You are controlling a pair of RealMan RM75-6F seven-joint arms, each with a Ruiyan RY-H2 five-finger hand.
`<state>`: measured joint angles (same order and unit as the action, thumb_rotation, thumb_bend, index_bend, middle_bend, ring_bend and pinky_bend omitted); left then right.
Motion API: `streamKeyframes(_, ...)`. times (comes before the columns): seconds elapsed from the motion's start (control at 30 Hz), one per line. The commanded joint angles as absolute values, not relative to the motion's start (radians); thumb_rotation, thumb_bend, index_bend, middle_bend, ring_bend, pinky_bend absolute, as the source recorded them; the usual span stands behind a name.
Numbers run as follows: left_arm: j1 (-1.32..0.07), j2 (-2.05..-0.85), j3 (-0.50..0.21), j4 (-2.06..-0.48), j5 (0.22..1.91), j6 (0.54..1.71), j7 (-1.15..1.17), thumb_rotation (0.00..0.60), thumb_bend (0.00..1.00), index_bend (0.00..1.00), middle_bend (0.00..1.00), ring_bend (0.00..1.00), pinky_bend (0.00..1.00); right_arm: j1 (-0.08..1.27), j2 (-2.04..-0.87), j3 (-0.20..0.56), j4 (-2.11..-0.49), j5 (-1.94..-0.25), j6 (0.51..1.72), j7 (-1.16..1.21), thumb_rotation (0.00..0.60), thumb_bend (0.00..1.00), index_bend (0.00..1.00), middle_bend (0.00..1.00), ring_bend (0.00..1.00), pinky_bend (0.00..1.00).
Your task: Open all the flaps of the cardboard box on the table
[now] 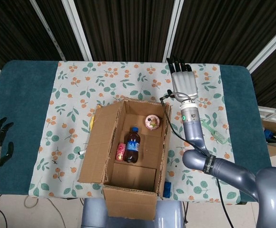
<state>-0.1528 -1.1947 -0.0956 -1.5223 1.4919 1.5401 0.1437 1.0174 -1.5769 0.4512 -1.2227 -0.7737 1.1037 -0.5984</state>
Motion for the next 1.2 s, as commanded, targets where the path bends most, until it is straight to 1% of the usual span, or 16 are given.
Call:
streamKeyframes(0.03,-0.156,-1.194,-0.089,-1.528,1.495,1.529,0.150,0.600,0.51,0.18,0.09,0.14,0.08,0.921,-1.444,0.436,-1.407,-0.812,1.161,-0.565,0.600,0.23,0.00,0.00,0.08,0.20)
streamKeyframes(0.17,-0.157,-1.194,-0.083,-1.541,1.485,1.509,0.171,0.600,0.51,0.17,0.09,0.14,0.08,0.811,-1.300,0.406,-1.574,-0.871,1.218,-0.514,0.600,0.21,0.00,0.00,0.08,0.20)
streamKeyframes(0.2,-0.157,-1.191,-0.082,-1.546,1.482,1.505,0.176,0.600,0.51,0.17,0.09,0.14,0.08,0.790,-1.271,0.399,-1.605,-0.879,1.222,-0.502,0.600,0.20,0.00,0.00,0.08,0.20)
streamKeyframes(0.23,-0.157,-1.186,-0.080,-1.555,1.479,1.499,0.181,0.600,0.51,0.17,0.09,0.14,0.08,0.750,-1.217,0.384,-1.656,-0.885,1.226,-0.487,0.600,0.19,0.00,0.00,0.08,0.20)
streamKeyframes(0.33,-0.155,-1.183,-0.081,-1.565,1.480,1.505,0.186,0.600,0.51,0.17,0.08,0.14,0.08,0.684,-1.125,0.356,-1.742,-0.904,1.233,-0.458,0.600,0.15,0.00,0.00,0.08,0.20)
streamKeyframes(0.4,-0.151,-1.183,-0.081,-1.568,1.486,1.516,0.189,0.600,0.51,0.17,0.08,0.14,0.08,0.628,-1.065,0.322,-1.789,-0.955,1.253,-0.427,0.600,0.15,0.00,0.00,0.08,0.20)
streamKeyframes(0.5,-0.144,-1.179,-0.080,-1.576,1.490,1.527,0.183,0.600,0.51,0.17,0.08,0.14,0.08,0.534,-1.004,0.260,-1.831,-1.047,1.315,-0.376,0.600,0.14,0.00,0.00,0.08,0.20)
streamKeyframes(0.63,-0.136,-1.170,-0.079,-1.589,1.482,1.530,0.188,0.600,0.51,0.17,0.08,0.14,0.07,0.447,-0.972,0.204,-1.839,-1.130,1.375,-0.304,0.600,0.14,0.00,0.00,0.07,0.20)
streamKeyframes(0.8,-0.123,-1.142,-0.068,-1.621,1.470,1.523,0.194,0.600,0.51,0.17,0.08,0.14,0.06,0.327,-0.946,0.124,-1.805,-1.231,1.461,-0.213,0.600,0.14,0.00,0.00,0.07,0.20)
streamKeyframes(0.97,-0.112,-1.120,-0.066,-1.640,1.461,1.526,0.193,0.600,0.51,0.16,0.08,0.13,0.06,0.214,-0.963,0.059,-1.764,-1.317,1.575,-0.179,0.600,0.14,0.00,0.00,0.07,0.20)
streamKeyframes(1.2,-0.118,-1.113,-0.061,-1.610,1.490,1.519,0.152,0.600,0.50,0.16,0.08,0.12,0.05,0.105,-0.996,-0.014,-1.751,-1.422,1.672,-0.196,0.600,0.14,0.00,0.00,0.06,0.20)
